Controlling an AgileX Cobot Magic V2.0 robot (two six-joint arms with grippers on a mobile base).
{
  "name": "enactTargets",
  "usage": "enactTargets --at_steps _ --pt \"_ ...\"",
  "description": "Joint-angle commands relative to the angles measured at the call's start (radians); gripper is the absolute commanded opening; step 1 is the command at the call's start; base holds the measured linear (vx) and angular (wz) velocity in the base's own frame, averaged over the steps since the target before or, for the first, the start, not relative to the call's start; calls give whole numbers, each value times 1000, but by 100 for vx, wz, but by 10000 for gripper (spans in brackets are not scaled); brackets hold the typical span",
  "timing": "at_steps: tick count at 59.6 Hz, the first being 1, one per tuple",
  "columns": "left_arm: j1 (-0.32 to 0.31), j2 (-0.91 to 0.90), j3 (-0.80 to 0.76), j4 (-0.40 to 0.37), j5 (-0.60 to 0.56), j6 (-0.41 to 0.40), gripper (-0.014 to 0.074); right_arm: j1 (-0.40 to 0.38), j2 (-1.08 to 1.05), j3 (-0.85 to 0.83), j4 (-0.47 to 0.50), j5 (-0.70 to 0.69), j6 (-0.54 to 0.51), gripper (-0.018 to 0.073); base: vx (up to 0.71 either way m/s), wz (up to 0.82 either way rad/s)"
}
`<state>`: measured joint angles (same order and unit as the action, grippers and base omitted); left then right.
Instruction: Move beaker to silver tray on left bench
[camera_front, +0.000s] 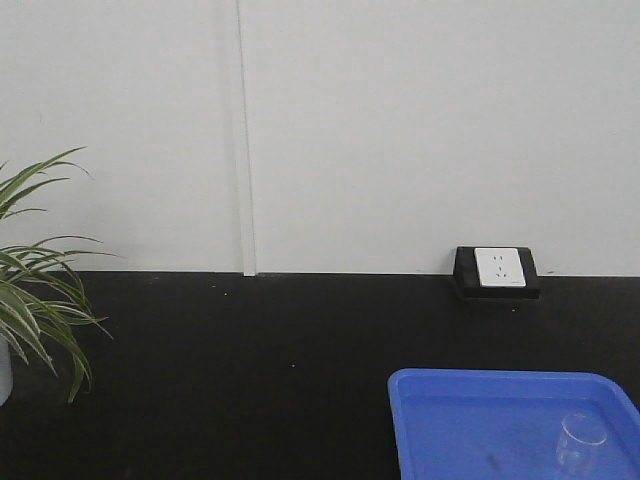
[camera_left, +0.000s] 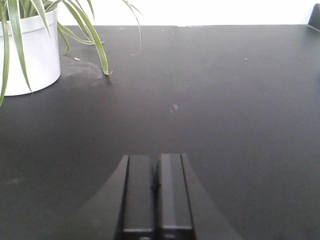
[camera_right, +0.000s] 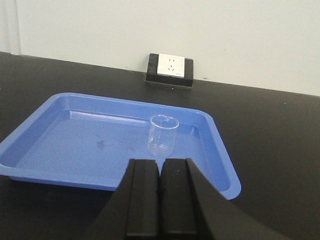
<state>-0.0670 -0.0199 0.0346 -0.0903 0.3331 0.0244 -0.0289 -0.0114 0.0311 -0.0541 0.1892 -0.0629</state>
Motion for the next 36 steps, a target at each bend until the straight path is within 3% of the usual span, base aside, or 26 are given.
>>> enactTargets --at_steps 1,36 --pt "2 -6 19 -5 -84 0 1 -2 -12 6 -3 -84 -7 -11 0 0" --pt "2 -6 19 -5 -84 0 1 -2 -12 6 -3 -85 -7 -11 0 0"
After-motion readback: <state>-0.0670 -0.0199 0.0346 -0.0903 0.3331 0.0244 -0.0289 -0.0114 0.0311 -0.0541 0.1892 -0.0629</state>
